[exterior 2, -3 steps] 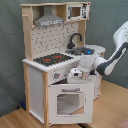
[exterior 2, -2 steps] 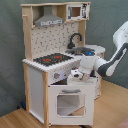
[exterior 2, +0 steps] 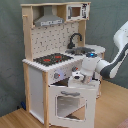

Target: Play with the kitchen

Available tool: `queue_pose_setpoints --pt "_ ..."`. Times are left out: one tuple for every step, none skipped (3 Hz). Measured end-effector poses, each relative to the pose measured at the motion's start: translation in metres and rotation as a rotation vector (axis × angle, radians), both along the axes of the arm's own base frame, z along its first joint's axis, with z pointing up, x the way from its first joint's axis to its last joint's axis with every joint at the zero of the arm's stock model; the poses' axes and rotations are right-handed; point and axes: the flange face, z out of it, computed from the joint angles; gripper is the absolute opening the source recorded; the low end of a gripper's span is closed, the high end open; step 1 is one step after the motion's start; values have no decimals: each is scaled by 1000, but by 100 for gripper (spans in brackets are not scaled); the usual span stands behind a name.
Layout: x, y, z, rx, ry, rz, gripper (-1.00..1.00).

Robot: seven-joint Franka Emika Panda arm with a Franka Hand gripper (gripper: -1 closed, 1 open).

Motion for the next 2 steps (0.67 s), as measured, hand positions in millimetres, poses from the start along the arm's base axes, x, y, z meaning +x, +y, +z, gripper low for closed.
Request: queue_pose_setpoints --pt "-12 7 -1 8 13 -74 -100" --pt "-21 8 -4 -15 27 -151 -100"
